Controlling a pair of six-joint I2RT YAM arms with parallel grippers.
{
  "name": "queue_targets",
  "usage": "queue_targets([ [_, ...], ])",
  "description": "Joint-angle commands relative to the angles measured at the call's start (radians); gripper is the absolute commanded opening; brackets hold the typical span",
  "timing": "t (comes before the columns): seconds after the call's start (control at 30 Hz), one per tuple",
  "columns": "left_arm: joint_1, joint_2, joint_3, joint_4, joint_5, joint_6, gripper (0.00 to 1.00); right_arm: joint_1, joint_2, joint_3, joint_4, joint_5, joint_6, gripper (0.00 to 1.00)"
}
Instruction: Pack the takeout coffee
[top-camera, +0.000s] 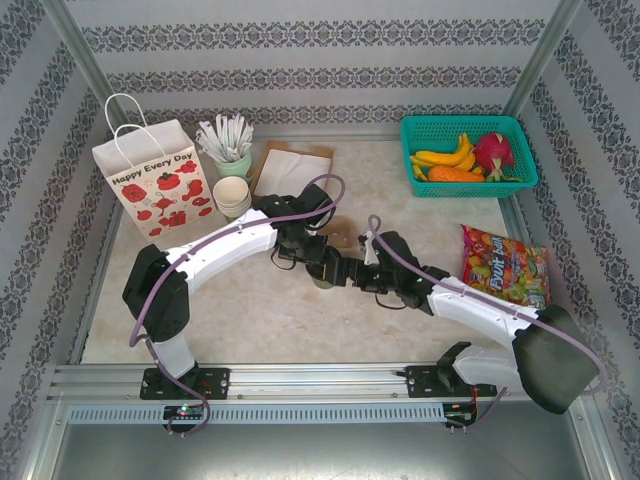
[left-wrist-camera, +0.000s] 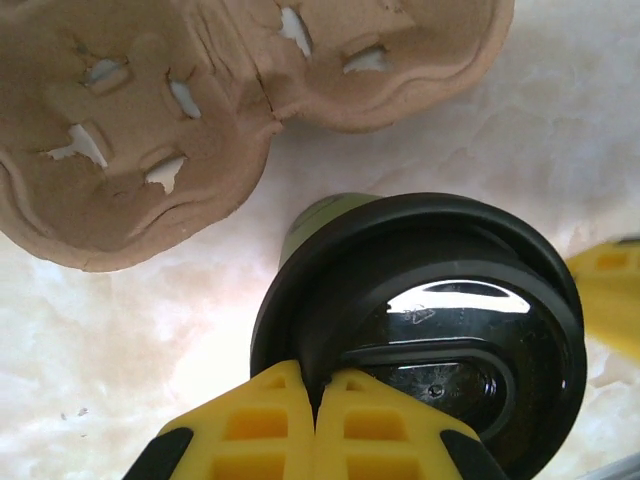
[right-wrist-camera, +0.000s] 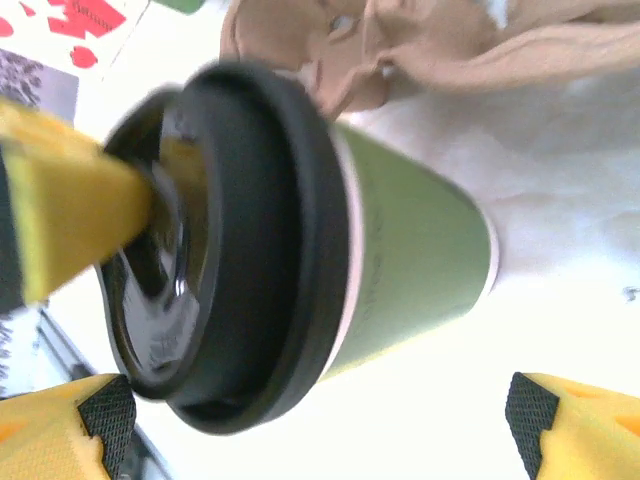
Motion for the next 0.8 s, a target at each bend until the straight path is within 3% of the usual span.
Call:
queue_targets([
  [0.0, -0.018, 0.008, 0.017, -0.128, -0.026, 0.135, 0.0, -0.109, 0.008, 0.059, -0.095, -0.099, 0.06, 0.96],
  [0.27, -0.018, 0.013, 0.055, -0.153, 0.01, 0.263, 0.0, -0.192, 0.099, 0.144, -0.156, -0.199, 0.056, 0.92],
  [0.47, -0.018, 0.0, 0.026, -0.11, -0.013, 0.285, 0.0, -0.185, 0.229, 0.225, -0.147, -0.282, 0.066, 0.8],
  [0.77, -0.018, -0.012, -0.036, -0.04, 0.003, 0.241, 0.0, -0.123, 0.326, 0.27, -0.144, -0.313, 0.056, 0.74],
])
